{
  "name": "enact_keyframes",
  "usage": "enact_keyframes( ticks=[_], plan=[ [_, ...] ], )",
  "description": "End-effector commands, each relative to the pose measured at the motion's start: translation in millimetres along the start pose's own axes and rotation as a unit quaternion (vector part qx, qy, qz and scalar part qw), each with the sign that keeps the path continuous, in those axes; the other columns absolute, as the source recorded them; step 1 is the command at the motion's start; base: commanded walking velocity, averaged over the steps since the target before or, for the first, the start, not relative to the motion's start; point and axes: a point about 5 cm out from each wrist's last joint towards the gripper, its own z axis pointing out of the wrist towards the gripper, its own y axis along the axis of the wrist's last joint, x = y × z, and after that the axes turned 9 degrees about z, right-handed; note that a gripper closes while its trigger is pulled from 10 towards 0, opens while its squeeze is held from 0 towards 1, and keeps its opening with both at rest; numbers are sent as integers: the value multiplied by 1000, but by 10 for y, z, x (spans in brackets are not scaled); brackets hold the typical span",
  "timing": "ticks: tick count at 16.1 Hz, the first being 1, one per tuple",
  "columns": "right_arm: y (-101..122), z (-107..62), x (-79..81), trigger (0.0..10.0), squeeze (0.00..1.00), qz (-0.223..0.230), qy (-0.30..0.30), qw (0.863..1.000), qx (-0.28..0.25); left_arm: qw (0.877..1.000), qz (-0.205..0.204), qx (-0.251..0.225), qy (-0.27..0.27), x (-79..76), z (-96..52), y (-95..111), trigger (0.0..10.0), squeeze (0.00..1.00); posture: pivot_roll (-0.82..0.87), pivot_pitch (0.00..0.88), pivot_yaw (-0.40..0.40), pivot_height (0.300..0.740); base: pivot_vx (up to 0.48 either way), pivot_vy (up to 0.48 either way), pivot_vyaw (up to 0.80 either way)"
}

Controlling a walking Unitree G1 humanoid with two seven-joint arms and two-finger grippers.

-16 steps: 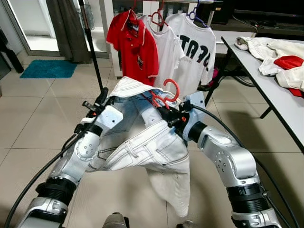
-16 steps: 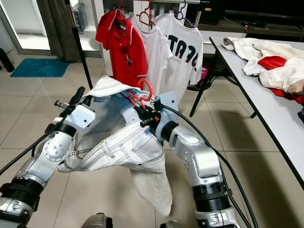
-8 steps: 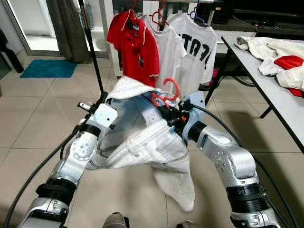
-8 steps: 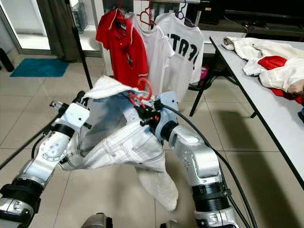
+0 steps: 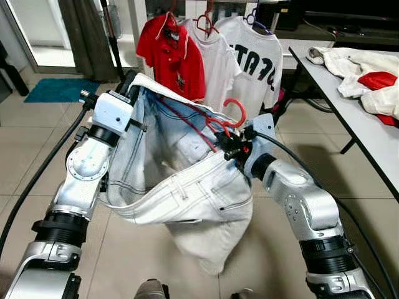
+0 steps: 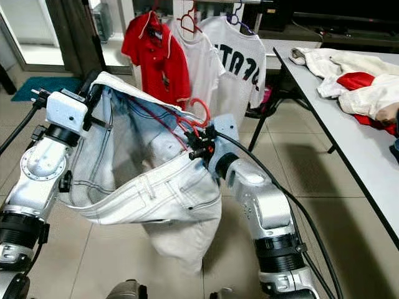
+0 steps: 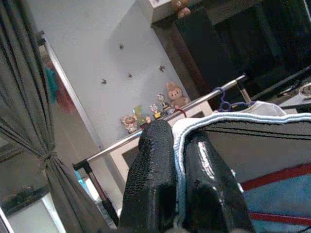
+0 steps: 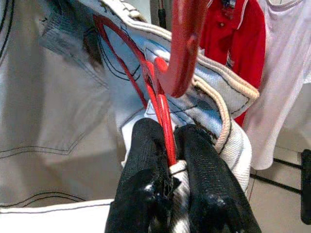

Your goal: Hang hanger

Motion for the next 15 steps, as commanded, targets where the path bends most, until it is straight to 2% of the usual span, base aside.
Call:
enact_keyframes(
  ticks=[1,2,3,6,9,10,12,13,14,15],
  plan=[
    [-78,-57,-169,0,0,-7,-51,998,24,999,2,-29,45,264,65,109,0,0,-5,0,-14,705,0,0,0],
    [-104,-63,-176,0,0,-14,-51,998,36,999,12,-34,29,245,65,123,0,0,-6,0,-15,705,0,0,0],
    [-191,-73,-159,0,0,-38,-39,996,75,998,22,-48,-21,173,61,164,0,0,-5,0,-18,705,0,0,0],
    [-346,-100,-123,0,0,-59,-19,990,129,997,24,-55,-52,120,75,187,0,0,-4,0,-21,705,0,0,0],
    [-252,-83,-158,0,0,-35,-43,994,89,995,34,-46,-79,59,18,149,0,0,-3,0,-18,705,0,0,0],
    [-168,-71,-180,0,0,-16,-55,997,59,994,43,-37,-98,0,-52,100,0,0,-5,0,-13,705,0,0,0],
    [-21,-70,-238,0,0,27,-78,997,6,987,68,6,-145,-187,-299,-88,0,0,-8,0,-7,705,0,0,0],
    [60,-72,-236,0,0,57,-77,995,-24,977,81,53,-188,-365,-501,-262,0,0,-6,0,-6,705,0,0,0],
    [85,-72,-226,0,0,68,-74,994,-30,970,85,82,-213,-458,-609,-362,0,0,-6,0,-7,705,0,0,0],
    [117,-63,-181,0,0,78,-58,995,-32,950,86,151,-257,-616,-810,-575,0,0,-6,0,-10,705,0,0,0]
  ],
)
